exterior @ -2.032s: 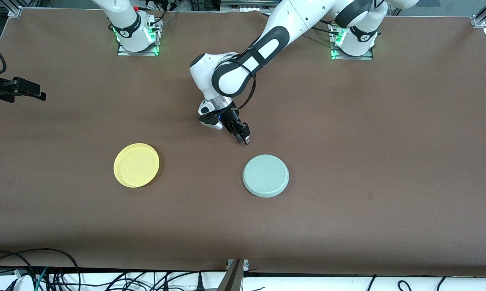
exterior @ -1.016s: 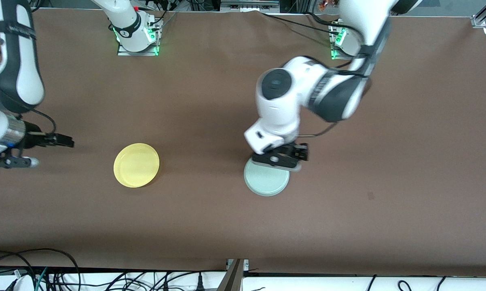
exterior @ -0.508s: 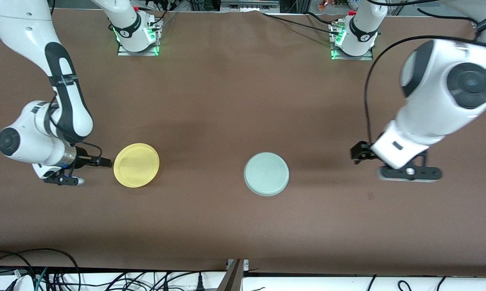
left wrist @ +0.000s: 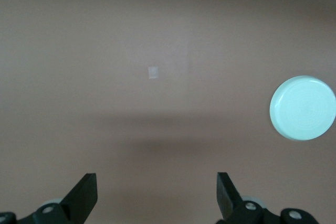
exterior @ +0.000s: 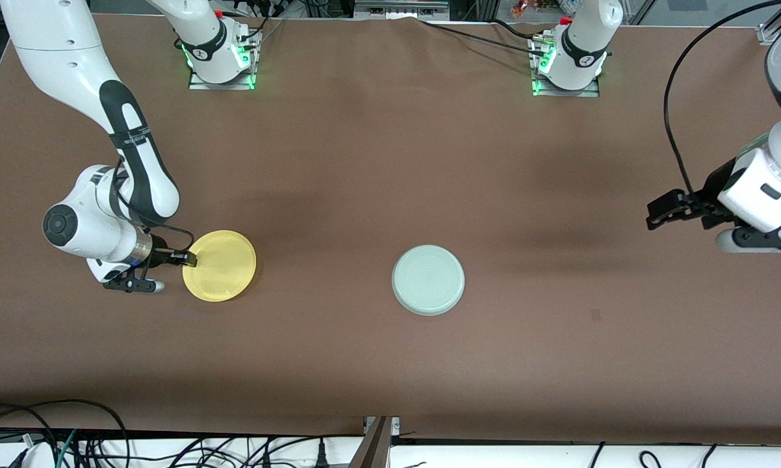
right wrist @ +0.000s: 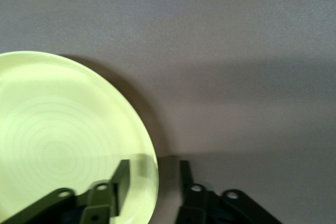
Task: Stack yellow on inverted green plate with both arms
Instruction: 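Grasp the yellow plate's rim with the right gripper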
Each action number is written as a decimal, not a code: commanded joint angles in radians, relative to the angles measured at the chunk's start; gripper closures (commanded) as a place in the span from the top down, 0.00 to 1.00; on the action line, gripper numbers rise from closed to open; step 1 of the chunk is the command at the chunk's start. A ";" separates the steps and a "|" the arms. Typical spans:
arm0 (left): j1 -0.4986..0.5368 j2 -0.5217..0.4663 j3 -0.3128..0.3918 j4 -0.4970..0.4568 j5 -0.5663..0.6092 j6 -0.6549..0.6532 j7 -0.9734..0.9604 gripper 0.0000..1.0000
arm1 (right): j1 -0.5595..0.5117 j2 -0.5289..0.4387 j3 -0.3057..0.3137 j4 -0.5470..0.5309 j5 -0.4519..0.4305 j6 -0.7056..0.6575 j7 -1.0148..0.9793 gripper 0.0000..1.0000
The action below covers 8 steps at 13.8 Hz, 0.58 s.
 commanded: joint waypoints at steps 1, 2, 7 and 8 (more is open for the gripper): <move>0.012 -0.049 0.018 -0.092 -0.022 0.015 0.025 1.00 | 0.004 0.003 0.013 -0.002 0.017 0.024 0.002 0.00; 0.012 -0.049 0.018 -0.089 -0.016 0.015 0.025 1.00 | 0.002 0.008 0.013 -0.001 0.017 0.026 0.008 0.00; 0.006 -0.009 0.012 -0.043 -0.012 -0.011 0.019 1.00 | 0.007 -0.031 0.067 0.140 0.018 -0.155 0.082 0.00; 0.012 -0.009 0.012 -0.040 -0.018 -0.010 0.019 1.00 | 0.008 -0.031 0.096 0.213 0.015 -0.240 0.188 0.00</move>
